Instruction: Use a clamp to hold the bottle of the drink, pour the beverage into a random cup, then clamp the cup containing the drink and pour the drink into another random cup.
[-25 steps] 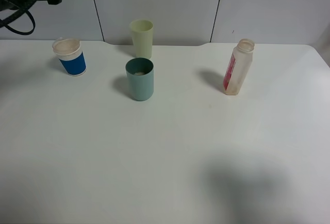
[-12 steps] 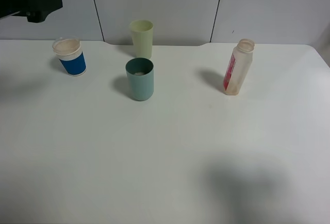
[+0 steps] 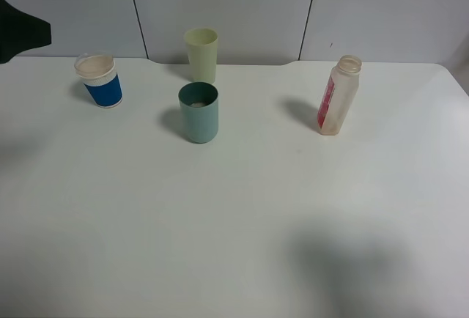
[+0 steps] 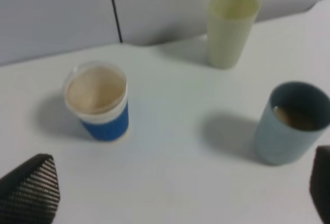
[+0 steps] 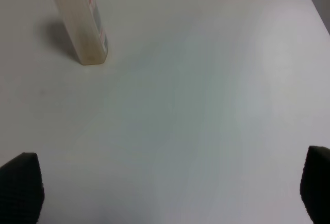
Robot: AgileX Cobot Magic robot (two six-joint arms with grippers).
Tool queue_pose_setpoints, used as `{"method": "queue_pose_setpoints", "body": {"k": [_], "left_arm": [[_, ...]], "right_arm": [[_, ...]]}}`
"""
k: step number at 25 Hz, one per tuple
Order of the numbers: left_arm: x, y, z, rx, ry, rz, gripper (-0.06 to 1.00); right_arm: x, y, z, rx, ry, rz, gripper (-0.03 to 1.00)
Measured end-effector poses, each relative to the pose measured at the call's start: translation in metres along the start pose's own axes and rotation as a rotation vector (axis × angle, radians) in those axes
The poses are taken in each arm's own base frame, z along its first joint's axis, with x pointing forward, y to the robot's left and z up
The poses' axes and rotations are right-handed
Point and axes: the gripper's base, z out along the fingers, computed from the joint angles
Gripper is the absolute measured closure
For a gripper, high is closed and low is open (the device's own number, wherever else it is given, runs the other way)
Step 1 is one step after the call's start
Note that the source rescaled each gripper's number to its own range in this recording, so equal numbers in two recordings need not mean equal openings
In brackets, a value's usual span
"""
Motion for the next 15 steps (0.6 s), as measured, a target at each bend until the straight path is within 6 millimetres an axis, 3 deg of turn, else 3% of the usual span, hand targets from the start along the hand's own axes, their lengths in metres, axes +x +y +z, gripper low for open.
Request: {"method": "queue_pose_setpoints", "body": {"k": [4, 7, 9, 15], "left_arm": [[0.001, 0.001, -0.023, -0.014, -0.004, -0.002, -0.06], [0.004, 0.001, -0.028, -0.014, 0.017, -0.006, -0.06], [0.015, 0.002, -0.049, -0.025, 0.101, 0.005, -0.06], [0.022, 0.002, -0.066, -0.028, 0.122, 0.005, -0.06]], "right_arm": [[0.0, 0.0, 0.0, 0.0, 0.0, 0.0, -0.03], [0.0, 0.0, 0.0, 0.0, 0.0, 0.0, -0.03], [0.0, 0.0, 0.0, 0.0, 0.0, 0.0, -0.03], [0.0, 0.0, 0.0, 0.0, 0.0, 0.0, -0.03]]}}
